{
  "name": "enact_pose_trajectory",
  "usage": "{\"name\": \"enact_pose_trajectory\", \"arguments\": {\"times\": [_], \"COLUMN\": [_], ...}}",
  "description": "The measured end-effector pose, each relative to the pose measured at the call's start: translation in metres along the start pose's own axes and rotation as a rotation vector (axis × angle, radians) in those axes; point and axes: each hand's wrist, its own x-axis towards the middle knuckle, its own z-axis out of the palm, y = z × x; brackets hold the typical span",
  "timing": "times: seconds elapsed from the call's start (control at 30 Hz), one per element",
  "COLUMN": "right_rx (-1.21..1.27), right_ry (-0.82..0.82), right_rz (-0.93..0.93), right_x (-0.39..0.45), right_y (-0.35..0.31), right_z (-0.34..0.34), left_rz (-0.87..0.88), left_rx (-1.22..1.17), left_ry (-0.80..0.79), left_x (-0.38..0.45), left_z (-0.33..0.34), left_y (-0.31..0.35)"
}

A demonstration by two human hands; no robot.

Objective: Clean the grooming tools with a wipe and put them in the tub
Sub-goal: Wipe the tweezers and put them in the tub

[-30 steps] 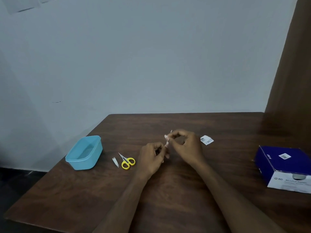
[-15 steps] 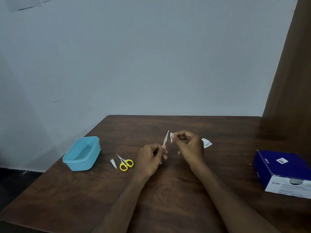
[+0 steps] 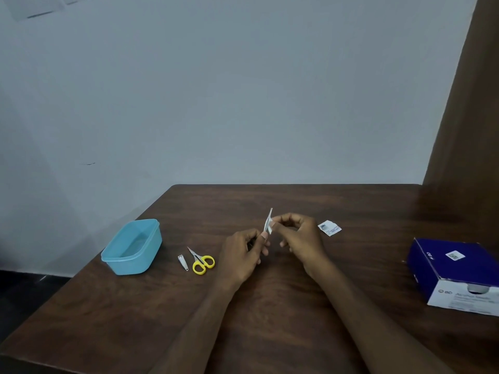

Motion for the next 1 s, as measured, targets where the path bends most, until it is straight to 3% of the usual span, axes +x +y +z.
{"name": "enact_pose_trajectory", "arguments": {"times": [0.53, 0.77, 1.0], "right_rx": [0.167, 0.186, 0.296], "right_ry": [0.169, 0.009, 0.084], "right_rz": [-0.011, 0.088, 0.098], "right_x": [0.0017, -0.0006, 0.0025], "right_y": [-0.0031, -0.0020, -0.0059], "right_z": [0.0018, 0.0041, -0.0029], "left_rz": [0.002, -0.015, -0.008], "left_rx": [0.054, 0.061, 0.162], "left_ry": [-0.031, -0.009, -0.049], "left_x": [-0.0009, 0.0003, 0.0010], "left_z": [-0.0020, -0.0022, -0.0001], "left_y": [0.0044, 0.0019, 0.0020]}}
